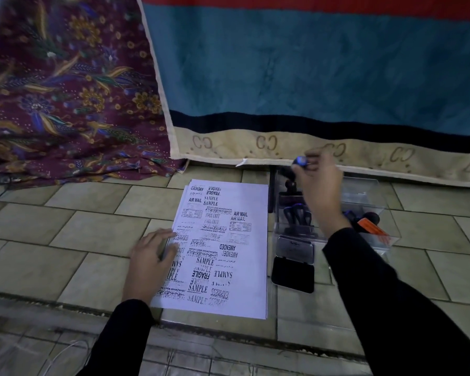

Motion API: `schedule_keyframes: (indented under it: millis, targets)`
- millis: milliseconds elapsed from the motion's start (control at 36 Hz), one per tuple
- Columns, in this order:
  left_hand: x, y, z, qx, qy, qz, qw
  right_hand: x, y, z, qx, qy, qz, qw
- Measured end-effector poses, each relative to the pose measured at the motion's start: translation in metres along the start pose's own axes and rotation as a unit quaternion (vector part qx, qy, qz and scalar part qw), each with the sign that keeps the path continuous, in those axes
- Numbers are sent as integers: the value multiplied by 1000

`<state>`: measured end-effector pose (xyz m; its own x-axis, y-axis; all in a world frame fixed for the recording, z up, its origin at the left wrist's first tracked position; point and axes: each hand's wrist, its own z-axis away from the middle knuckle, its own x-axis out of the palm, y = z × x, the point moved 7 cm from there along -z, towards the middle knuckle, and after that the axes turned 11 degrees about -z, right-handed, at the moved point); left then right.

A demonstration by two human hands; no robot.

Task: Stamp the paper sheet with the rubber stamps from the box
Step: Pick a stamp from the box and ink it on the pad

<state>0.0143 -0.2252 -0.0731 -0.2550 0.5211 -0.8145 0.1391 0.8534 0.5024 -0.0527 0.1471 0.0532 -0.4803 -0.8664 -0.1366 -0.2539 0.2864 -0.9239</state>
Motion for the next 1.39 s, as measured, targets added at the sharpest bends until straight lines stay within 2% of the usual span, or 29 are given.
schedule_keyframes:
  millis: [111,194,306,556,889,1139,1306,1389]
  targets:
    - [-1,1,0,5,7,1,1000,-35,15,-27,10,16,106,994]
    - [0,0,-1,5,7,-5,1000,-46,35,-38,15,-16,220,975]
    - [-1,1,-1,9,12,-7,1000,-37,47,-44,15,-77,282,956]
    - [-2,2,-1,11,14,-3,1000,-14,48,-45,48,-147,303,940]
    - [-2,1,-1,6,11,-8,1000,1,63,-31,90,-212,435,870]
    - [-3,2,0,-6,0,-2,1000,9,66,-19,92,-246,484,835]
    - [-3,3,1,-11,-6,-2,1000,13,58,-11,68,-265,497,824]
    - [-4,4,2,-12,-3,-5,1000,11,53,-8,79,-249,485,834]
